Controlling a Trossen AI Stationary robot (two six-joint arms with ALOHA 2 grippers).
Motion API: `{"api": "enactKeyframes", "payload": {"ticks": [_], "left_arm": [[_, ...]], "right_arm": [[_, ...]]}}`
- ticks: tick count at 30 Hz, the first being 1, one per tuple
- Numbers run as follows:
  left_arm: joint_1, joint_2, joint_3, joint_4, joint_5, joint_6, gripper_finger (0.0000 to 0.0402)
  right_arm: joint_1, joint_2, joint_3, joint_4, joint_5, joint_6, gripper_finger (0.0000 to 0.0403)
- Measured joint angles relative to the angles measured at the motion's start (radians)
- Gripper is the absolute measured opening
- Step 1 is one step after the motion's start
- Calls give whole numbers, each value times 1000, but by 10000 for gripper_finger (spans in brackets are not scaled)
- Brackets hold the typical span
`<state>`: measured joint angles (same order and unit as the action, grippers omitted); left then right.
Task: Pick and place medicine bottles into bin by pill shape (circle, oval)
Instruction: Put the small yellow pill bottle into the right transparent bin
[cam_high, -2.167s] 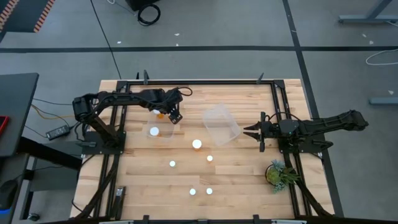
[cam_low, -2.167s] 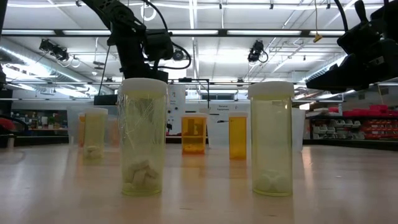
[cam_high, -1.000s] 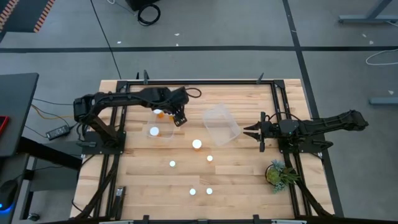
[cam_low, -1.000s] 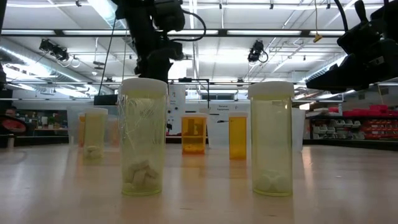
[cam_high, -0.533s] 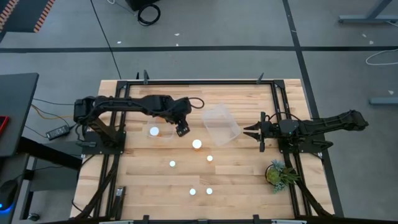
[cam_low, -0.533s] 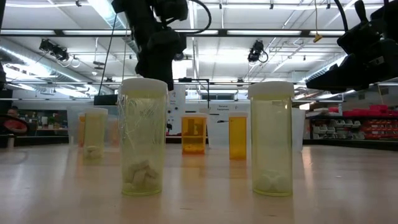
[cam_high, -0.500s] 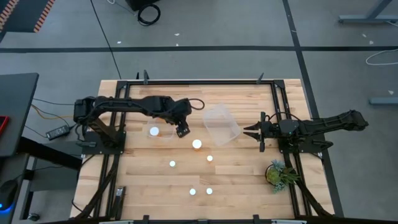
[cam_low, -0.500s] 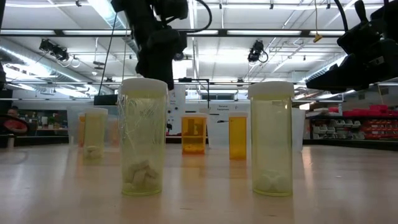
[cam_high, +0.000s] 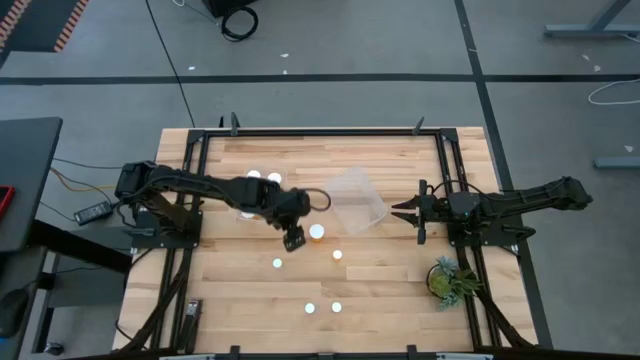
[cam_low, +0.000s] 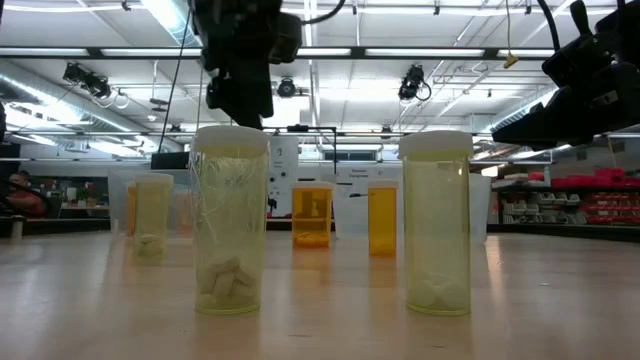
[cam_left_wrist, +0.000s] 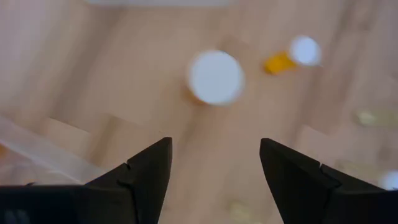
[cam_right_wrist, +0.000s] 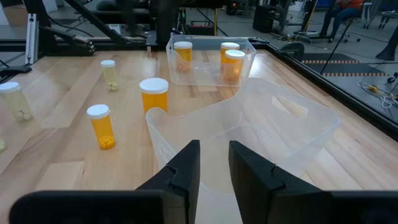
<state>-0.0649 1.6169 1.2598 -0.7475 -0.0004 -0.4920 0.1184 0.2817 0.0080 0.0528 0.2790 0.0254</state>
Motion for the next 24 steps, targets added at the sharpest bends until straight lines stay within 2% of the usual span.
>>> {"api": "enactKeyframes", "payload": {"ticks": [9,15,19,24], "left_arm": [[-170,0,0,-33,-2,-181,245],[-279,1,0,-205,-2,-364,245],[-326,1,0,-297,-26,-464,243],[-358,17,0,-299,-55,-554,241]], "right_arm": [[0,0,0,0,0,0,92],[0,0,0,0,0,0,92],[0,0,0,0,0,0,92],[0,0,0,0,0,0,92]]}}
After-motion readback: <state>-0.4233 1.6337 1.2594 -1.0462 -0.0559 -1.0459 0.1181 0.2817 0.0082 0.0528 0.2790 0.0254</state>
